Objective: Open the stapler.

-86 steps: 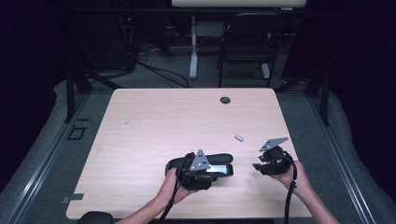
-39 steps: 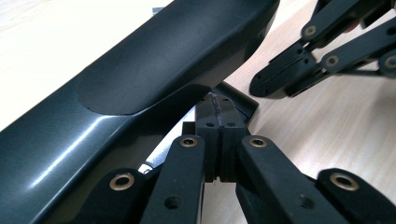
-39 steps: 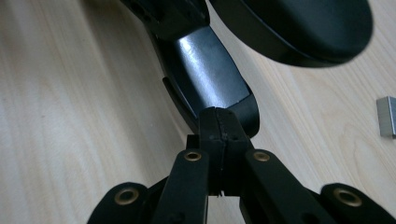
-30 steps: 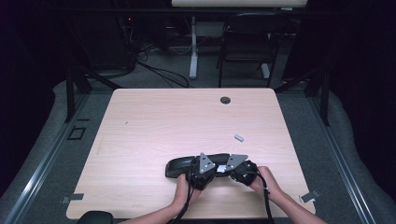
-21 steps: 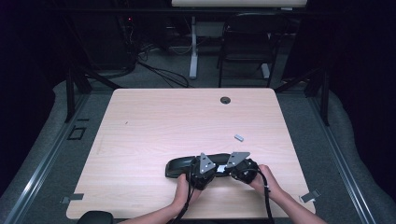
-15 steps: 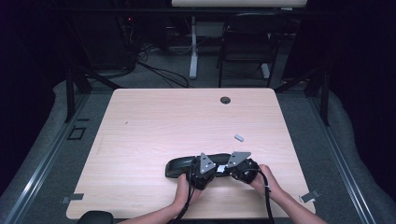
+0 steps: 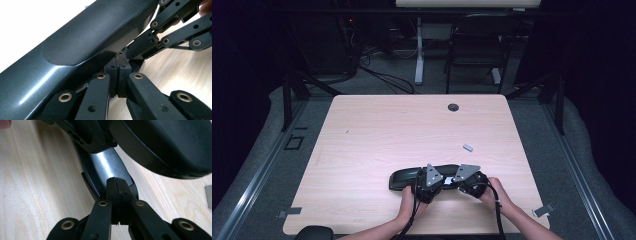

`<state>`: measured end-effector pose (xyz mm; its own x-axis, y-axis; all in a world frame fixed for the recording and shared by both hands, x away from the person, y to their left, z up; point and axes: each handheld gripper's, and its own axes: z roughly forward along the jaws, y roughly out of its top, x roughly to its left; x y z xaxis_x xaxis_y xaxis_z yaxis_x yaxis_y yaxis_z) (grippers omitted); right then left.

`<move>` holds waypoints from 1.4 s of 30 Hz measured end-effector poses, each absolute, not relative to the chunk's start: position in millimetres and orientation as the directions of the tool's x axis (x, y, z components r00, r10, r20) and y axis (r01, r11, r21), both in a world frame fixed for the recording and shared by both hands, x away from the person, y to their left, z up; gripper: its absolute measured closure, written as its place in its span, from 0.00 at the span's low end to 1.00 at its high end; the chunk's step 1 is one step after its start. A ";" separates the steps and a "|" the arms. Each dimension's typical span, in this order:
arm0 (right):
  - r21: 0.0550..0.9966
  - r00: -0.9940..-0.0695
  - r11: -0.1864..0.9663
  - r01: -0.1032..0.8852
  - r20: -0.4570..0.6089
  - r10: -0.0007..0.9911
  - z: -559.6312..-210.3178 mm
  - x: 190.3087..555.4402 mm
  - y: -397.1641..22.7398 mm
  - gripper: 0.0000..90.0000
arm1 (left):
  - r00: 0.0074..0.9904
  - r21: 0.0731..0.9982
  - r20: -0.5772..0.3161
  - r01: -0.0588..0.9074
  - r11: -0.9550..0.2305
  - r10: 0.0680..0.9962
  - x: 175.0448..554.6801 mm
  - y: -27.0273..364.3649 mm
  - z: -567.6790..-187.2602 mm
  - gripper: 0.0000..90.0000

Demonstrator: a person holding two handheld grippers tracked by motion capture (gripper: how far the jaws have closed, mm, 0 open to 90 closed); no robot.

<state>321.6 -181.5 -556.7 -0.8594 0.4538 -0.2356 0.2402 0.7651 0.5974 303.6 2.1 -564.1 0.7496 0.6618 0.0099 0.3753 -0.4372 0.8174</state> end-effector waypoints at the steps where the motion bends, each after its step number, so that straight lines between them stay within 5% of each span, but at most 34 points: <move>1: 0.597 -0.859 0.765 0.240 -0.236 0.454 -556.7 321.6 -181.5 1.00 | 0.750 0.817 0.010 0.375 -0.437 0.662 303.6 2.1 -564.1 1.00; 10: 0.598 -0.869 0.777 0.197 -0.260 0.421 -558.1 317.9 -178.1 1.00 | 0.750 0.825 0.001 0.374 -0.425 0.662 303.5 2.4 -565.2 1.00; 42: 0.631 -0.856 0.722 0.285 -0.171 0.487 -558.2 323.2 -180.2 1.00 | 0.750 0.856 0.077 0.288 -0.429 0.657 300.3 -9.9 -570.5 1.00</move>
